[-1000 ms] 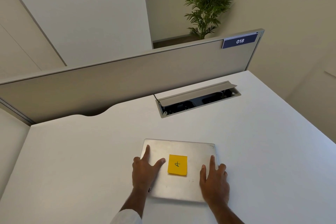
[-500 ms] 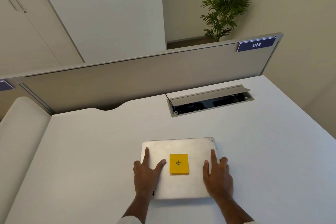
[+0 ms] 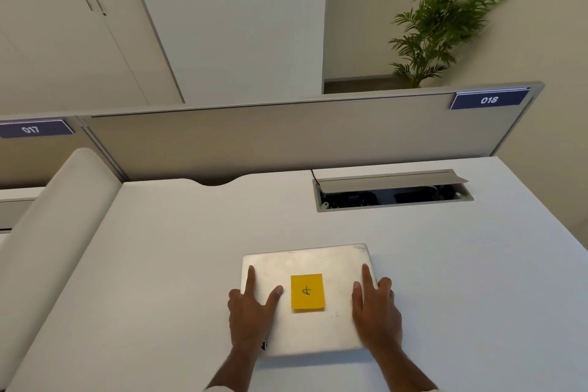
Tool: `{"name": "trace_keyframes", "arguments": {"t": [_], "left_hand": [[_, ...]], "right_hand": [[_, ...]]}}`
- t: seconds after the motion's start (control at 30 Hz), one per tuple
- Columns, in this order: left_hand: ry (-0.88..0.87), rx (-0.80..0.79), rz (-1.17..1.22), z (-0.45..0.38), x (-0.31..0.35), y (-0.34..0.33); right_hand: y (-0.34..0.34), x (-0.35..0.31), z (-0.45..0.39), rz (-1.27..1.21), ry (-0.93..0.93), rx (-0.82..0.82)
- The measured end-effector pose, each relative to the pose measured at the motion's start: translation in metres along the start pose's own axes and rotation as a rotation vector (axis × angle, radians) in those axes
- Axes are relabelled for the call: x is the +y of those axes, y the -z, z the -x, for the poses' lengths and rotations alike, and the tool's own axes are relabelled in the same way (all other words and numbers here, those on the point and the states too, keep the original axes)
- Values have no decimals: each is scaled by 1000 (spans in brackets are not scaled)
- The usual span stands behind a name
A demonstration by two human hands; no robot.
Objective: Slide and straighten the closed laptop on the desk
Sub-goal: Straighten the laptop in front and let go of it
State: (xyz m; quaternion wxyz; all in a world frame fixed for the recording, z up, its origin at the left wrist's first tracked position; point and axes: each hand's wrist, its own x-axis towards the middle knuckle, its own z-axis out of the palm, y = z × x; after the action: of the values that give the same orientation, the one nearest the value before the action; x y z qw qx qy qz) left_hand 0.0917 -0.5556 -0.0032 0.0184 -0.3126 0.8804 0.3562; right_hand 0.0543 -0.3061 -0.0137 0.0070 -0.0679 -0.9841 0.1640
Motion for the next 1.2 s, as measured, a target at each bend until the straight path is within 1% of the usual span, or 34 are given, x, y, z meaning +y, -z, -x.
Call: {"name": "trace_keyframes", "arguments": {"t": [0.33, 0.57, 0.8, 0.93, 1.2], "left_hand": [[-38, 80, -127, -9, 2, -8], [-87, 121, -423, -5, 7, -12], [-118, 140, -584, -12, 7, -16], [-116, 138, -632, -16, 5, -17], [-109, 130, -651, -16, 2, -19]], "right_hand": [[-18, -1, -10, -12, -12, -15], [-20, 3, -17, 3, -1, -24], [-21, 2, -19, 13, -17, -22], [-21, 2, -20, 30, -18, -34], [-19, 0, -19, 58, -7, -56]]}}
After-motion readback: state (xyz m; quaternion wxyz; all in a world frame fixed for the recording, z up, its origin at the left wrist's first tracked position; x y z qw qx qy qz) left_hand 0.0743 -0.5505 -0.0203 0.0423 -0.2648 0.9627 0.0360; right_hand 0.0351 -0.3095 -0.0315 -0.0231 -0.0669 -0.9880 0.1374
